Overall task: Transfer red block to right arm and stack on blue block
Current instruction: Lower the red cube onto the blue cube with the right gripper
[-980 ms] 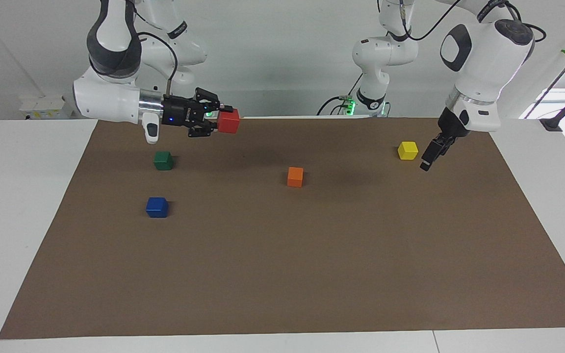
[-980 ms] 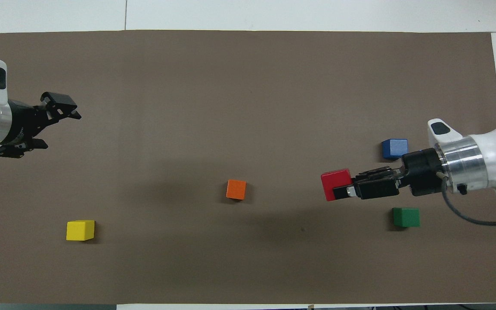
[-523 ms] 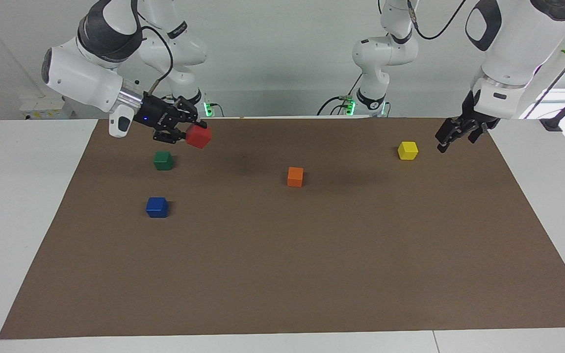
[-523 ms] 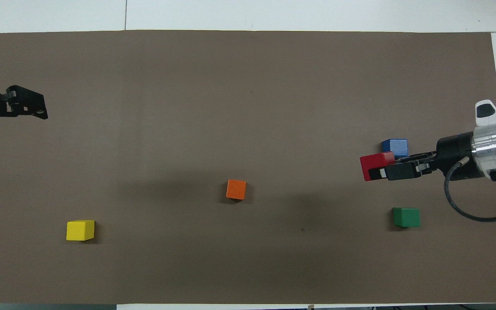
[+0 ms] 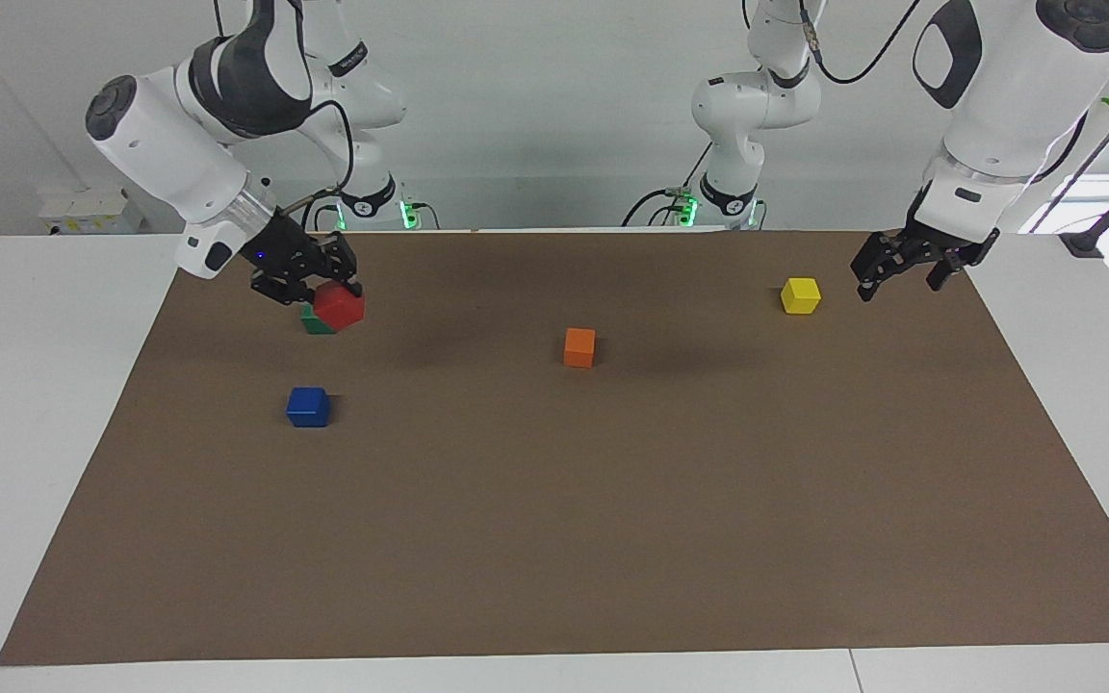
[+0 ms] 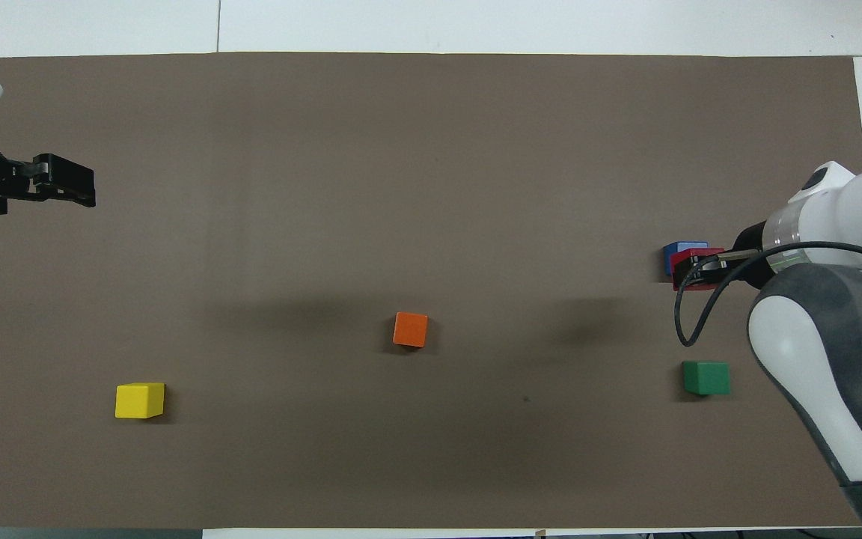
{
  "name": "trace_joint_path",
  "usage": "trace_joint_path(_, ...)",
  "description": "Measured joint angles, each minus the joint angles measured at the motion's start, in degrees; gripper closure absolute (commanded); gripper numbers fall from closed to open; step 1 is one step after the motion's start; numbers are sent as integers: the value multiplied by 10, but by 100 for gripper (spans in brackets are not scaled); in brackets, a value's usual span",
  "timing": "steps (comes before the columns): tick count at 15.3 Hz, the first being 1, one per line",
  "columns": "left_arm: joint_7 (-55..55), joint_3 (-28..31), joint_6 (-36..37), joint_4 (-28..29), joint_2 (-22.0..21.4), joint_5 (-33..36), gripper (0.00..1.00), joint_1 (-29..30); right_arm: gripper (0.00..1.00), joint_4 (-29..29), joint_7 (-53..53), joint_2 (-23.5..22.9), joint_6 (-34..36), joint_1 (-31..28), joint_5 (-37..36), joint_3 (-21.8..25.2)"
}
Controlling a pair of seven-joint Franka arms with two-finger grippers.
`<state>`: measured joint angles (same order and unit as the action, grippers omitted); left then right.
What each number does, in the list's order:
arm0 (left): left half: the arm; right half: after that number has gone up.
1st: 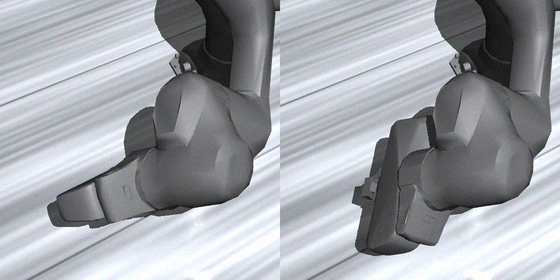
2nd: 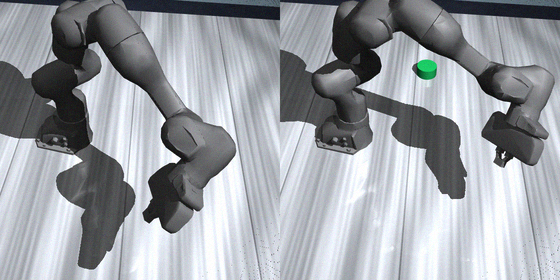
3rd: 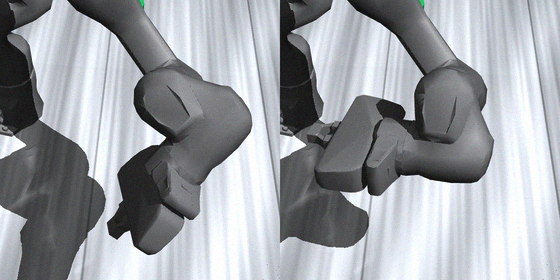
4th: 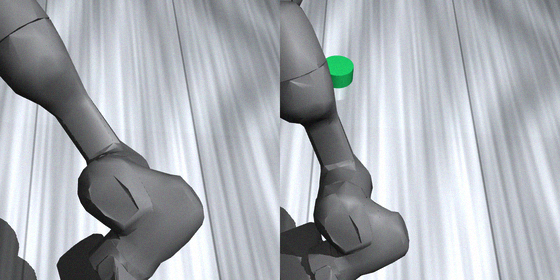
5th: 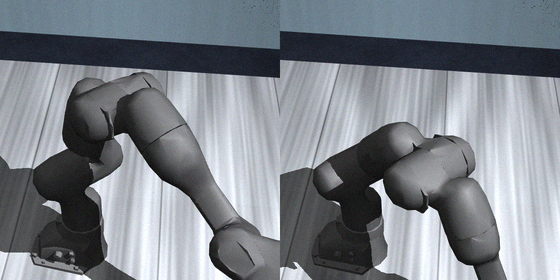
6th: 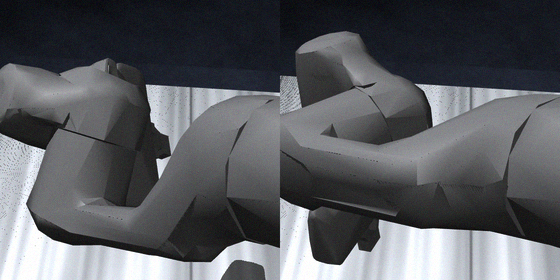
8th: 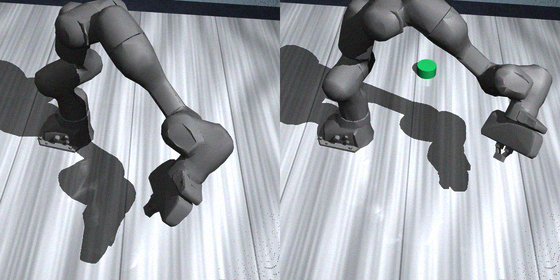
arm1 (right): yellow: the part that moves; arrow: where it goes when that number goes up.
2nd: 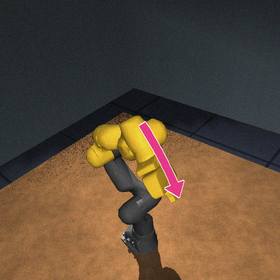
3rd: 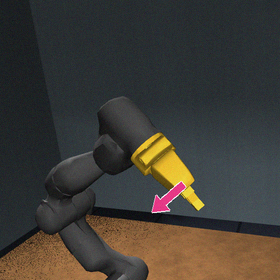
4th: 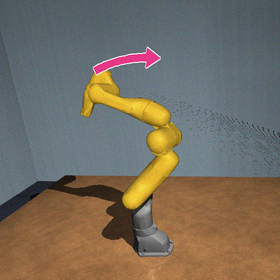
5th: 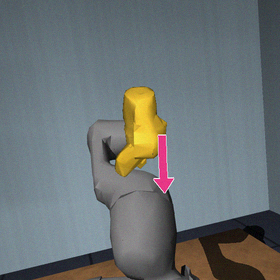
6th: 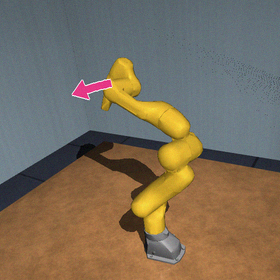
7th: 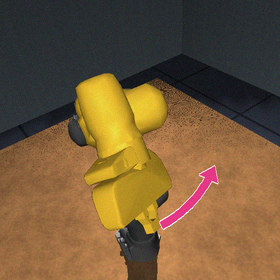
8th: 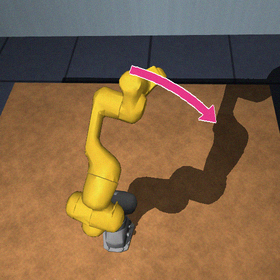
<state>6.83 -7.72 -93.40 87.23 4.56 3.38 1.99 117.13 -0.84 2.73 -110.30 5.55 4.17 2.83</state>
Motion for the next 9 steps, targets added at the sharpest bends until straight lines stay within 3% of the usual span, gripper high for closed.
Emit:
trace_joint_path(4,-1,4,2,0,-13,-27,0,7,100,1,63,-39,-22,-10,-48,3)
trace_joint_path(9,-2,7,5,0,-26,-28,0,10,100,24,71,-73,-100,-21,-69,4)
